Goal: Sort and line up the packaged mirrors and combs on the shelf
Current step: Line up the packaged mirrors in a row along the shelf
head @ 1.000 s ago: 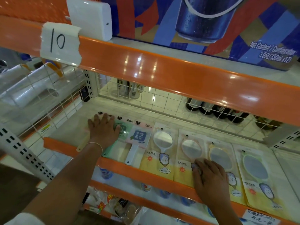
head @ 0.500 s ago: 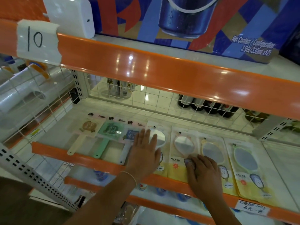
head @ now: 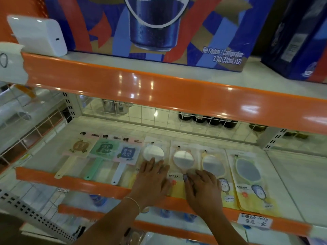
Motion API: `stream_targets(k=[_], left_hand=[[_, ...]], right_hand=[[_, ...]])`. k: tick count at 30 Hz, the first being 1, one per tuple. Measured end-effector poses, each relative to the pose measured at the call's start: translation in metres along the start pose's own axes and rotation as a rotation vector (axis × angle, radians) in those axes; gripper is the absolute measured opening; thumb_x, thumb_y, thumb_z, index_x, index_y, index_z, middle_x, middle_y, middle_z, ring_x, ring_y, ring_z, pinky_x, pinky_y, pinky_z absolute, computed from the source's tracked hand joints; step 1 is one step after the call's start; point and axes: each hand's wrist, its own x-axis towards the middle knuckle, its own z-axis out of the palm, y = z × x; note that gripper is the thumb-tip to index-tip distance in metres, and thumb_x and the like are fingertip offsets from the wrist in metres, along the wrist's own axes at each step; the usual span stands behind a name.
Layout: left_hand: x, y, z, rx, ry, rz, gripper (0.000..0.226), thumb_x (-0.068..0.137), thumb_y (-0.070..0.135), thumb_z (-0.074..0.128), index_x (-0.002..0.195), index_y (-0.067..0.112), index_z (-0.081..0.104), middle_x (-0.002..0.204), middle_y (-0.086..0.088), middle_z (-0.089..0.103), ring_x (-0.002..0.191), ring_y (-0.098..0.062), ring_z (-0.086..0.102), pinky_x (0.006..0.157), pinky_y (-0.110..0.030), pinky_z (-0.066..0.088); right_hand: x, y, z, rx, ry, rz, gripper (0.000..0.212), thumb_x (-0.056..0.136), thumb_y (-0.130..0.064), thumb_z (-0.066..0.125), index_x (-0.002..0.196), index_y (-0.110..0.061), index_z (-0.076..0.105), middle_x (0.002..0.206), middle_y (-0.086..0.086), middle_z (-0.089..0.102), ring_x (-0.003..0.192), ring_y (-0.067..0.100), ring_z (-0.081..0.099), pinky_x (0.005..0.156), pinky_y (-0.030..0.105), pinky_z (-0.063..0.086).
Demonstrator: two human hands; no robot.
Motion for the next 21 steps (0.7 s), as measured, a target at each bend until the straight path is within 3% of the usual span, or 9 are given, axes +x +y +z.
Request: stream_targets(k=[9, 16, 19, 21], left_hand=[[0.002, 0.003, 0.001, 0.048, 0.009, -0.032, 0.065, 0.091, 0.058, 0.016, 0.140, 0.023, 0.041, 0.150, -0.002, 0.038, 0.141, -0.029, 0.026, 0.111, -0.047, 0.025], [0.002, 0.015, -0.010, 0.022, -0.017, -0.091, 0.075, 0.084, 0.058, 0.007, 0.141, 0.020, 0.038, 0.150, -0.002, 0.036, 0.142, -0.027, 0.025, 0.113, -0.042, 0.024], [0.003, 0.024, -0.012, 0.024, -0.019, -0.143, 0.058, 0.090, 0.055, 0.026, 0.132, 0.020, 0.046, 0.140, -0.004, 0.046, 0.135, -0.028, 0.036, 0.107, -0.044, 0.034], [0.005, 0.031, -0.014, 0.044, -0.025, -0.164, 0.045, 0.092, 0.049, 0.038, 0.124, 0.020, 0.051, 0.128, -0.005, 0.053, 0.123, -0.027, 0.045, 0.098, -0.044, 0.042]], right_hand=[[0.002, 0.003, -0.002, 0.050, -0.060, -0.012, 0.030, 0.090, -0.049, 0.046, 0.108, -0.035, 0.065, 0.118, -0.005, 0.064, 0.121, 0.024, 0.047, 0.098, 0.043, 0.035], [0.003, 0.000, -0.010, 0.148, -0.089, 0.034, 0.034, 0.091, -0.050, 0.044, 0.109, -0.034, 0.067, 0.119, -0.007, 0.064, 0.123, 0.022, 0.045, 0.101, 0.043, 0.034], [0.008, 0.006, -0.005, 0.211, -0.164, 0.051, 0.039, 0.087, -0.050, 0.038, 0.107, -0.034, 0.069, 0.113, -0.009, 0.067, 0.120, 0.019, 0.050, 0.100, 0.040, 0.038], [0.013, 0.012, -0.007, 0.276, -0.195, 0.037, 0.037, 0.083, -0.044, 0.041, 0.096, -0.029, 0.073, 0.099, -0.004, 0.071, 0.107, 0.022, 0.059, 0.091, 0.036, 0.045]])
